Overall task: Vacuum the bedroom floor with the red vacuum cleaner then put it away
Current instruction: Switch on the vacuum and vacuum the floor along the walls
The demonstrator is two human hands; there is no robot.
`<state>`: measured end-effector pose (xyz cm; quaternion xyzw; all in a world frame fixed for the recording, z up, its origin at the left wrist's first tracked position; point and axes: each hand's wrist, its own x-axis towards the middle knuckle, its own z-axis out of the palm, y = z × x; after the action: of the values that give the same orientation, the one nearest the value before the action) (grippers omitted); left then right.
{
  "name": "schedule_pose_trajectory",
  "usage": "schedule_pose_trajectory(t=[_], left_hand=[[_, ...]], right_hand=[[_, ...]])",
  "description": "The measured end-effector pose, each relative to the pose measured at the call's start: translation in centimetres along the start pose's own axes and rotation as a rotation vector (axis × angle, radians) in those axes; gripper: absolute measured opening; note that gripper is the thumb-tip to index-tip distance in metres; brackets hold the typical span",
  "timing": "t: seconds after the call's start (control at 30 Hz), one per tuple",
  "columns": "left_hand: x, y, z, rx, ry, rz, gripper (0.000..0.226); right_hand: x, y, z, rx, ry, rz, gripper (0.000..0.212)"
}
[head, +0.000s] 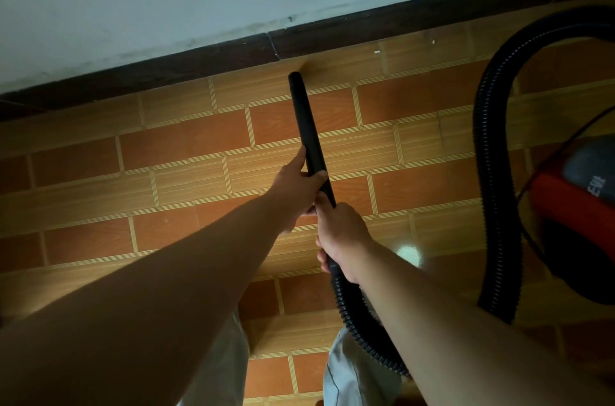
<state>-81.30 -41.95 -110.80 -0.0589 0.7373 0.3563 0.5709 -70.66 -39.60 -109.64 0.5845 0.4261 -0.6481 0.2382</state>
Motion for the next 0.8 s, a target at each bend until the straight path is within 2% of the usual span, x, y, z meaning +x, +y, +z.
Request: schedule_pose_trajectory(t=[0.2, 0.37, 0.53, 0.8], left_hand=[[-1.2, -0.3, 2.9, -0.008, 0.005, -0.031, 0.075], [0.2, 1.8, 4.5, -0.005, 0.016, -0.016, 0.074], [0.7, 2.7, 4.4, -0.011, 0.034, 0.007, 0.073], [-1.1, 0.6, 3.7, -0.075, 0.006, -0.028, 0.076]], right_hand=[[-0.9, 1.3, -2.7, -0.032, -0.005, 0.014, 0.064], [-0.6, -0.5, -4.8, 0.010, 0.030, 0.011, 0.055], [0.0, -1.8, -5.1, 0.009, 0.009, 0.009, 0.053], [-1.3, 0.1, -4.6, -0.050, -0.010, 0.006, 0.058]])
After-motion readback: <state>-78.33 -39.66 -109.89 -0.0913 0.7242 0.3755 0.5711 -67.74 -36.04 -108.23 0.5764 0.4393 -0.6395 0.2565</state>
